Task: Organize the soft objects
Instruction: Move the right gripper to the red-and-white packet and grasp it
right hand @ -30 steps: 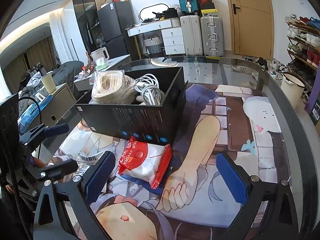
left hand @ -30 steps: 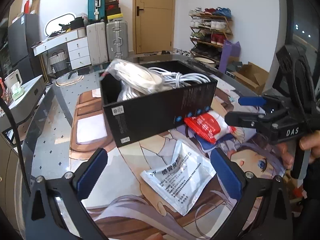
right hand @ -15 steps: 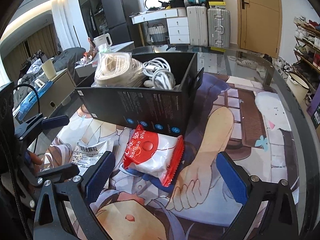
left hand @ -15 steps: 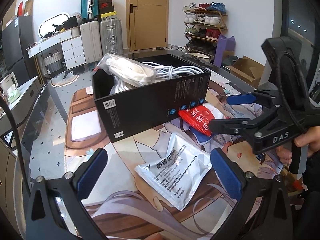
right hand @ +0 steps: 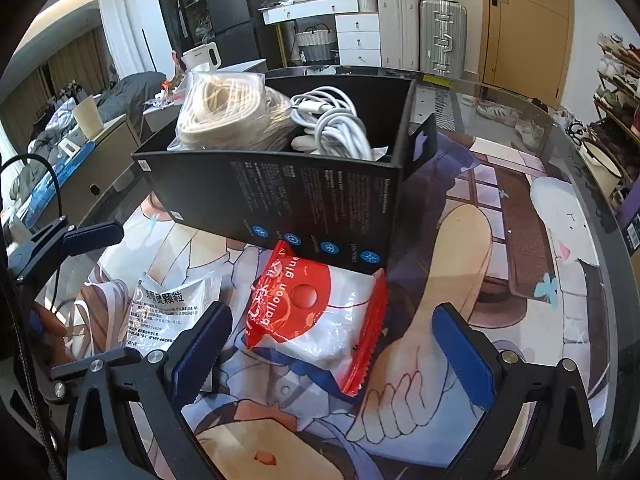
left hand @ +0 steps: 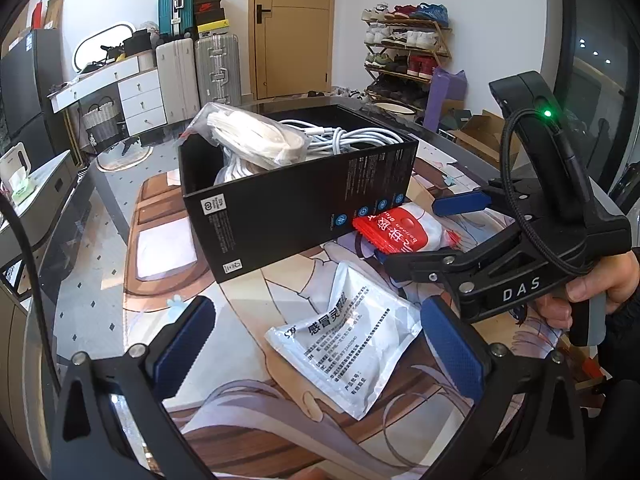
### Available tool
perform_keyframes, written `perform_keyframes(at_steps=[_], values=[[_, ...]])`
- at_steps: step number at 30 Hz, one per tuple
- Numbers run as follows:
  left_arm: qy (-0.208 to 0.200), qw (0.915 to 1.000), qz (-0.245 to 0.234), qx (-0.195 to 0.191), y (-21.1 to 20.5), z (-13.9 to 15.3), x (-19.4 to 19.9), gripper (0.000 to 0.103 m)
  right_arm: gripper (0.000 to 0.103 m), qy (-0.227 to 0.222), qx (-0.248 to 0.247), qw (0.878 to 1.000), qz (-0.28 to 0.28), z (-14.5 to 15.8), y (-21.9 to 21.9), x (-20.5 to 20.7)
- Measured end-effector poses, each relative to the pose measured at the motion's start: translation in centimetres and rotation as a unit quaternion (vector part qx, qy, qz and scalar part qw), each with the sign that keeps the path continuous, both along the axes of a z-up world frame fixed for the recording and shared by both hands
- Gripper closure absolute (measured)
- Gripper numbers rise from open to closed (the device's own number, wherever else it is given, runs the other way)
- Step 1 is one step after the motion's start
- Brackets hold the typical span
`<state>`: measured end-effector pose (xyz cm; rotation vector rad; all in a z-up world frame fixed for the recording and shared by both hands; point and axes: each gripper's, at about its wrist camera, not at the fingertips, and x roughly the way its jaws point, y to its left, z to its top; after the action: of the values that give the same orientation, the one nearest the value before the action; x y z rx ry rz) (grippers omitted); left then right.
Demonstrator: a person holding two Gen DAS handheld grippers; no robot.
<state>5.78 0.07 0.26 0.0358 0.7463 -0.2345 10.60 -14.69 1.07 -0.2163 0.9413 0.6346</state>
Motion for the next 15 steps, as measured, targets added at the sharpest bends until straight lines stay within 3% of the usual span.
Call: perform_keyframes(at_steps=[4, 8, 15], values=[[0.004, 1.0, -0.005, 0.002, -0.2, 0.0, 0.1, 0.0, 0.004, -0.005, -0.004, 1.0, 0.005, -0.1, 0.2, -0.2], [0.008, 0.9999, -0.01, 0.005, -0.3, -0.1, 0.2, 0.0, 0.02, -0.017, -0.006, 1.0, 0.007, 0.0, 0.4, -0.3], [0.019, 0.9995, -0.02, 0.011, -0.4, -0.3, 0.5, 0.0, 0.039, -0.03, -0.008, 0.999, 0.017, 0.2, -0.1, -1.3]])
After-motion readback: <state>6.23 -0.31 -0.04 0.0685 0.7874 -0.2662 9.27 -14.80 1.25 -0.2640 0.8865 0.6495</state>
